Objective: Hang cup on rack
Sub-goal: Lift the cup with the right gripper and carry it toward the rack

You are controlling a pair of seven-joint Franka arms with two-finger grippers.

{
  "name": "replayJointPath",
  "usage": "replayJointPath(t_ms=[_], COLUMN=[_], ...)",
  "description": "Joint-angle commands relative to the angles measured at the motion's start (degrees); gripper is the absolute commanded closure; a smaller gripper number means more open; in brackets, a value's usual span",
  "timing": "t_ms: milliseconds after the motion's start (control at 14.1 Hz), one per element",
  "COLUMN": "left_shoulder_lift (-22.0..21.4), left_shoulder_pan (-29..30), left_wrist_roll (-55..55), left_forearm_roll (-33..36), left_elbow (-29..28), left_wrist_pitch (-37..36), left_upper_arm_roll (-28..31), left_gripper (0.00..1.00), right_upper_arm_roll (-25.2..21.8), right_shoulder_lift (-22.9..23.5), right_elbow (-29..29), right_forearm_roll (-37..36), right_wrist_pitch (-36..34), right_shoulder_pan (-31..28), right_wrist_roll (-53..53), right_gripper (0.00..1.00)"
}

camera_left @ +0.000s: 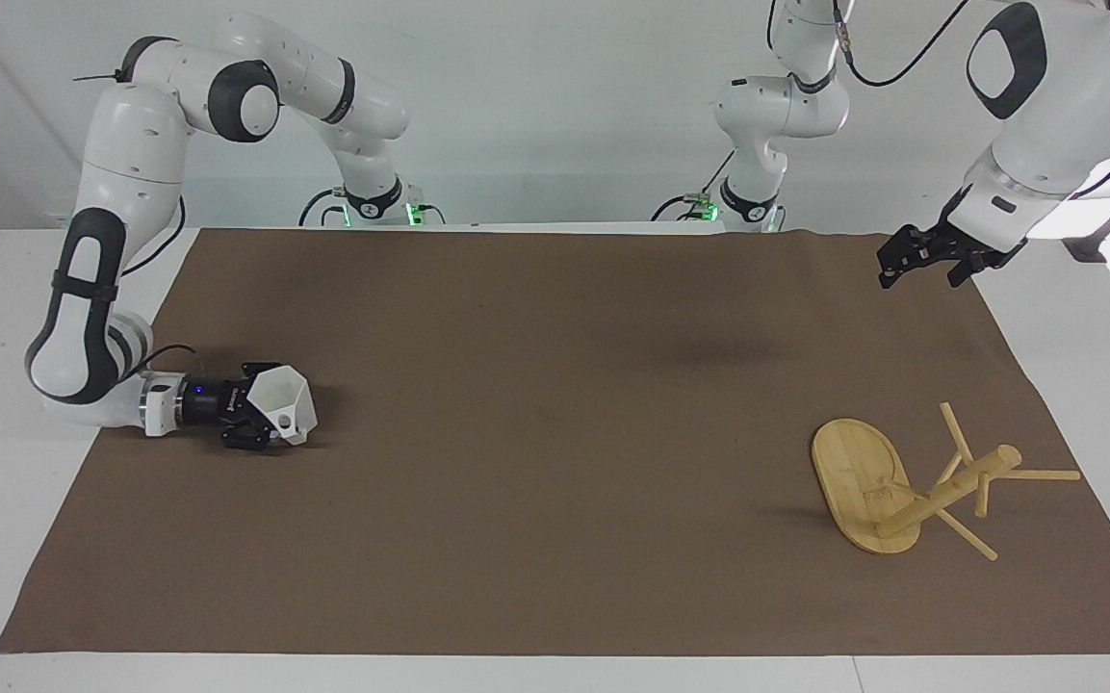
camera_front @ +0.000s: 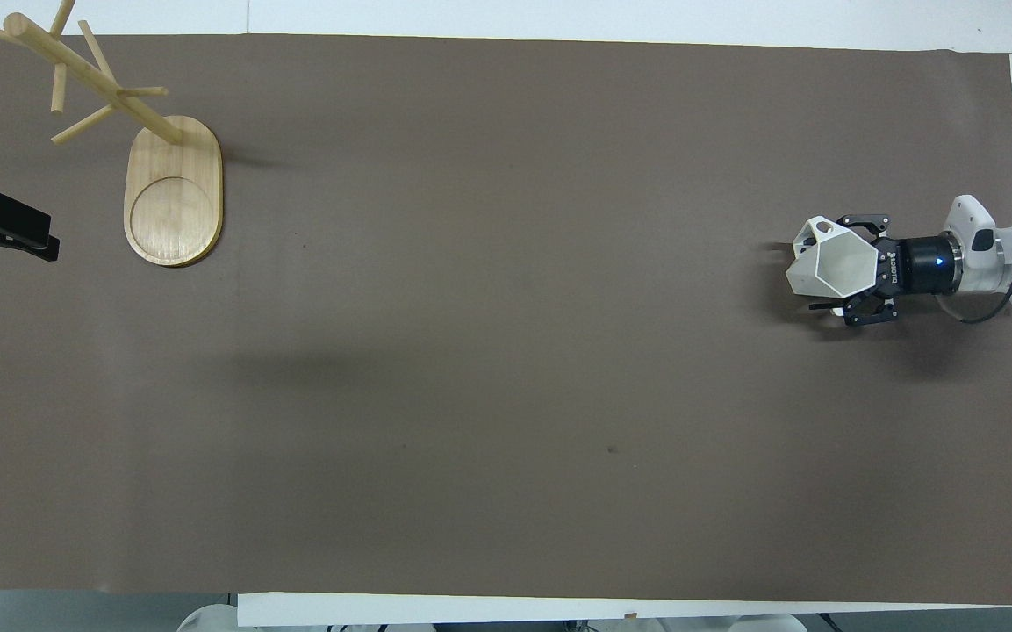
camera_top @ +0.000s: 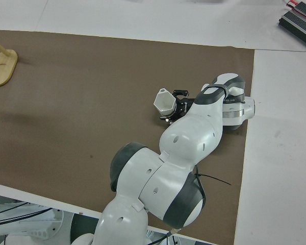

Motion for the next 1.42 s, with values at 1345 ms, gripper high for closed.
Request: replayJointPath(t_ms=[1345], left_shoulder_lift=[-1.0], left_shoulder_pan=[-0.9], left_wrist_roll=[-5.0], left_forearm_roll=[0.9], left_elbow=[-0.5], left_wrist_pitch=[0.1], left_upper_arm_roll=[-0.3], left_gripper=[0.00], right_upper_arm_roll=[1.1], right_shoulder_lift=[-10.9], right_elbow=[-8.7], right_forearm_roll=[41.5], right_wrist_pitch=[26.6], right_shoulder_pan=[34.3], right_wrist_roll=[13.9], right_gripper=[0.92])
